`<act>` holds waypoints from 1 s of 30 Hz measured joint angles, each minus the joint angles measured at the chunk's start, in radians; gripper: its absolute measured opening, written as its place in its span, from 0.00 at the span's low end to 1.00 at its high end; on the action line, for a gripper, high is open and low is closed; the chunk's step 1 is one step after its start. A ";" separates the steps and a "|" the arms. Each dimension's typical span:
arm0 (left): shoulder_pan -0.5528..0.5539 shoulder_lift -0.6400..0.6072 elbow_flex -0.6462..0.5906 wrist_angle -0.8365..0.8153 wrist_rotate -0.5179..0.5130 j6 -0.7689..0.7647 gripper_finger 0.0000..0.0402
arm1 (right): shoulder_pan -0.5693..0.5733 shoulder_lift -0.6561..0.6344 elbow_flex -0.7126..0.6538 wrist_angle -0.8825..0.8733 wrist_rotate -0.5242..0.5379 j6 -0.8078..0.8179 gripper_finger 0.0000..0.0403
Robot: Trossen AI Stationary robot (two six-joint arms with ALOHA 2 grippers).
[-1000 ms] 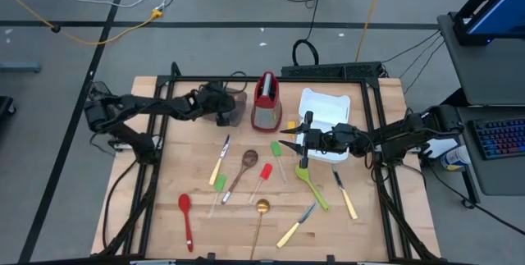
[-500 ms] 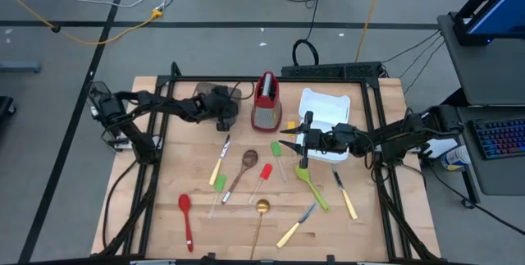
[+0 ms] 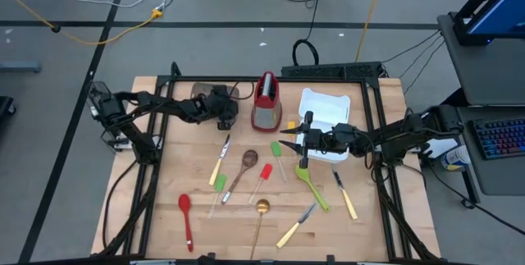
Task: Pick & Place Kitchen Items
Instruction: Put the left green spatula into the black bin
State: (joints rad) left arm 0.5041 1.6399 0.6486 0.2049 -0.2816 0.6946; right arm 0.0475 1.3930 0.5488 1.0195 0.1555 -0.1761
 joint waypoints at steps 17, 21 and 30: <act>-0.100 -0.247 -0.003 -0.077 -0.191 -0.096 0.38 | 0.000 0.000 0.000 -0.008 0.000 0.034 0.33; -0.142 -0.351 -0.001 -0.160 -0.191 -0.264 0.38 | 0.000 0.000 0.000 -0.019 0.000 0.034 0.33; -0.281 -0.546 -0.001 -0.382 -0.189 -0.700 0.38 | 0.000 0.000 0.000 -0.024 0.000 0.034 0.33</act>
State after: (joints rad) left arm 0.2229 1.0935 0.6472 -0.1772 -0.4709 -0.0053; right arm 0.0475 1.3933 0.5488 0.9953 0.1555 -0.1425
